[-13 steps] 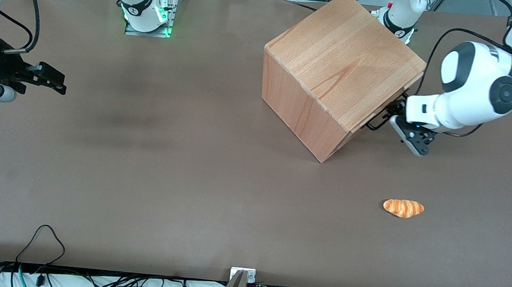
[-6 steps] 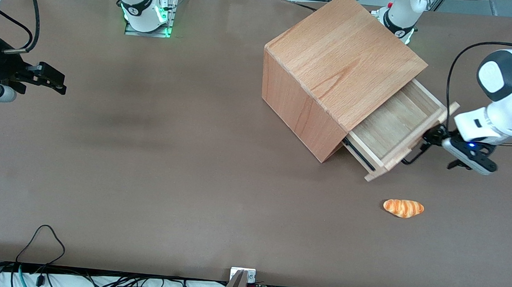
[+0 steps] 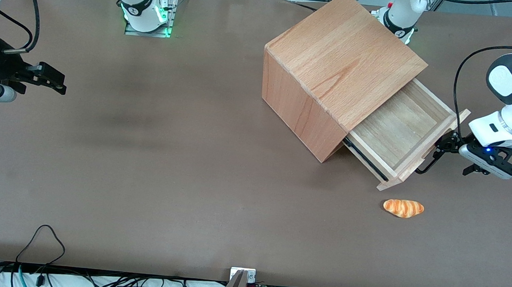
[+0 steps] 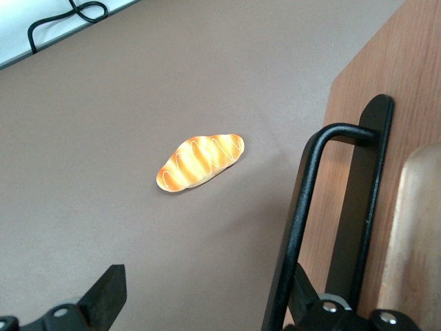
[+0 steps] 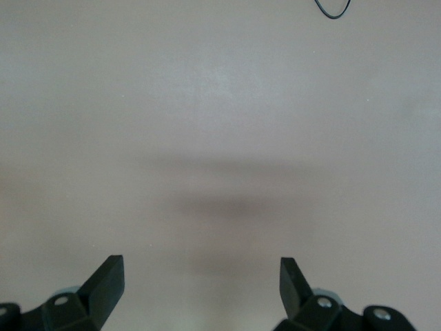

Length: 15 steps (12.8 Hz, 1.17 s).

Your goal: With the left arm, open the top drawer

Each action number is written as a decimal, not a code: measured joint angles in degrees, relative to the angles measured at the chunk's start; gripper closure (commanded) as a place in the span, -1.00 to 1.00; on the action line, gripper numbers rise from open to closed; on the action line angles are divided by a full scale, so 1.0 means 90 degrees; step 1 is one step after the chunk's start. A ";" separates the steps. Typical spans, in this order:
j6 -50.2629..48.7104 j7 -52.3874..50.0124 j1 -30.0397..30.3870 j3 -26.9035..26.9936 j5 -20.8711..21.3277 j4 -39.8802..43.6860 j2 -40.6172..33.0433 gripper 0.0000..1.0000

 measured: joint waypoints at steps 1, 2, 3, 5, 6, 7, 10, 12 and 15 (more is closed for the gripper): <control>0.0001 0.0006 0.0000 0.0014 0.0000 0.0045 0.0022 -1.00; -0.0003 0.0016 0.0001 0.0030 0.0000 0.0078 0.0043 -1.00; -0.0037 0.0022 0.0001 0.0038 0.0001 0.0110 0.0060 -1.00; -0.0208 0.0031 -0.0006 0.0037 0.0050 0.0234 0.0136 -1.00; -0.0371 0.0021 -0.0027 0.0024 0.0242 0.0359 0.0195 -1.00; -0.0528 0.0010 -0.0045 -0.0001 0.0426 0.0451 0.0224 -1.00; -0.1122 0.0034 -0.0049 -0.0026 0.0725 0.0554 0.0217 -1.00; -0.1327 0.0067 -0.0049 -0.0025 0.0752 0.0586 0.0195 -1.00; -0.1784 0.0090 -0.0049 -0.0025 0.0752 0.0869 0.0177 -1.00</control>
